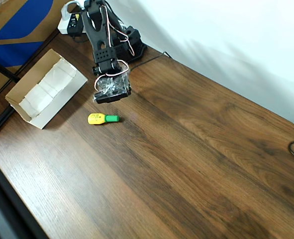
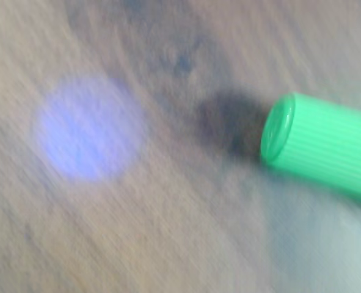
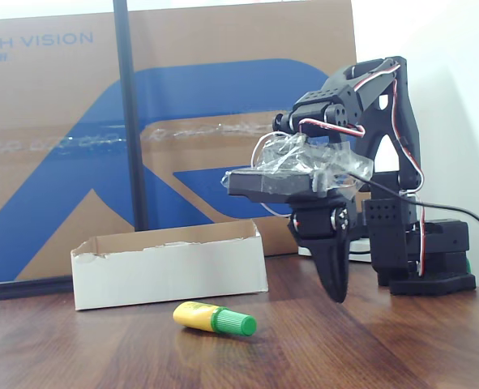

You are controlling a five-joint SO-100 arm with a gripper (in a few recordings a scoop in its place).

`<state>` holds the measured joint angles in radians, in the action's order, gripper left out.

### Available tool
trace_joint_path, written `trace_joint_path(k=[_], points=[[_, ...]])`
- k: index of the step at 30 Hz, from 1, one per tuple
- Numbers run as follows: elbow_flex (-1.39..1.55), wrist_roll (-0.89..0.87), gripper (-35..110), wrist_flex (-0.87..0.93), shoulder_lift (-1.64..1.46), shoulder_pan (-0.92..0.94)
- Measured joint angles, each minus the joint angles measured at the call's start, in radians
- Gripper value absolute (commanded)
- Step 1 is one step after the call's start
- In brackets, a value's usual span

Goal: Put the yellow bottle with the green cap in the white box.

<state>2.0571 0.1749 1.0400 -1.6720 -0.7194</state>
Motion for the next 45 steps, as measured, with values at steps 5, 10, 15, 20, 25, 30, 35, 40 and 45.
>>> trace_joint_path(k=[5,10,15,20,25,30,35,40,45], points=[[0.551,-0.103,0,0.391,-0.557,0.518],[0.946,-0.114,0,0.397,-1.546,0.676],[1.005,-0.112,0,0.402,-1.871,0.690],[1.005,-0.112,0,0.402,-1.871,0.684],[1.005,-0.100,0,0.402,-1.871,0.666],[1.005,-0.109,0,0.402,-1.871,0.667],[0.979,-0.103,0,0.403,-1.868,0.675],[0.893,-0.084,0,0.383,-1.812,0.707],[0.833,-0.075,0,0.380,-1.712,0.707]])
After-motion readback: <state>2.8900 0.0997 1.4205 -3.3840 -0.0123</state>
